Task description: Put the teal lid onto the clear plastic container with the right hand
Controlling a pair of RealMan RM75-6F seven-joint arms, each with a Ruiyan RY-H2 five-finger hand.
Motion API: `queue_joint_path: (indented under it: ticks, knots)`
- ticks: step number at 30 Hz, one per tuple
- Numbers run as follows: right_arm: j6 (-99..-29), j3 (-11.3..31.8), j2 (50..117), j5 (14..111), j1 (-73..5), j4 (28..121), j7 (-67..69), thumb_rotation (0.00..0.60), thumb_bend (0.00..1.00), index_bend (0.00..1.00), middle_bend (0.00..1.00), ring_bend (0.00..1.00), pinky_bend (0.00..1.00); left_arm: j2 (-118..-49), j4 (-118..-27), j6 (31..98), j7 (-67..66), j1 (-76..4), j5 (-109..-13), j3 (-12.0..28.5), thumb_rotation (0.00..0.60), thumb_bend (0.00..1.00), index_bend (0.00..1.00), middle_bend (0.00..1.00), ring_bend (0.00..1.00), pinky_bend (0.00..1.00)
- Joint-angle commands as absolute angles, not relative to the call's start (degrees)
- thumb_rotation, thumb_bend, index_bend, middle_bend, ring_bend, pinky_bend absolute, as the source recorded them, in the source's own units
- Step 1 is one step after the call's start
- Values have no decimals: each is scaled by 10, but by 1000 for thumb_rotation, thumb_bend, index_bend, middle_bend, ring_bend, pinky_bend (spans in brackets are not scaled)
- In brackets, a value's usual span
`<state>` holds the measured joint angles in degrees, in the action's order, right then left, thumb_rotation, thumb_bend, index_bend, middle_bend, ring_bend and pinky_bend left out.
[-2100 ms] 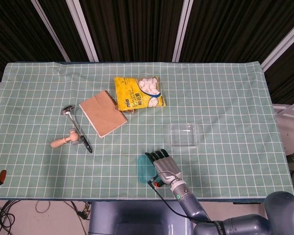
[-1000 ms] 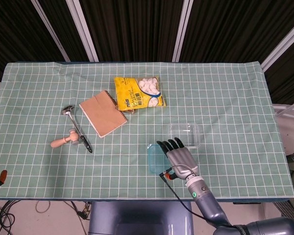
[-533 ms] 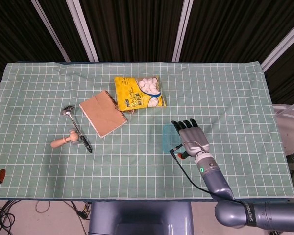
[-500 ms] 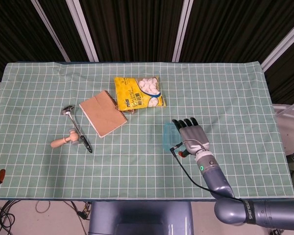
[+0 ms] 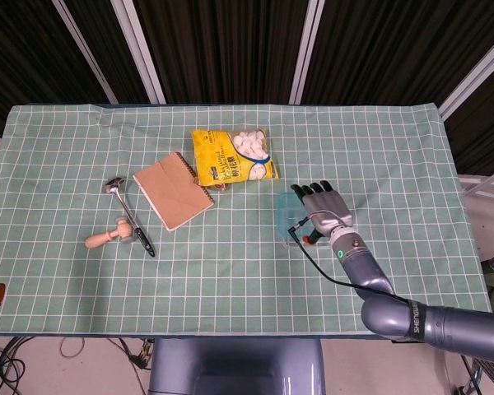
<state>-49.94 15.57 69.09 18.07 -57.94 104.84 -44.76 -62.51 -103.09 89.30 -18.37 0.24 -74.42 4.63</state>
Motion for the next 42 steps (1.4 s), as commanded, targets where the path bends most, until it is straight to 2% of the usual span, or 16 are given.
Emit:
queue_joint_path:
  ticks: [1,7,15,42]
  knots:
    - [-468,148,681,211,-581,1030,-415,600,251,18,488,101,0,-627,-1029,895,-187,2,-744,46,600,321,69,0,0,0]
    - [-422,135,659,241,-577,1023,-370,600,252,13,487,101,0,-633,-1026,898,-196,2,-739,49,600,321,69,0,0,0]
    - [-395,116,646,275,-569,1000,-314,600,251,10,488,101,0,-637,-1024,902,-201,2,-734,53,600,321,69,0,0,0]
    - [-401,65,704,391,-552,941,-221,600,252,7,488,101,0,-641,-1022,901,-208,0,-729,54,600,322,69,0,0,0]
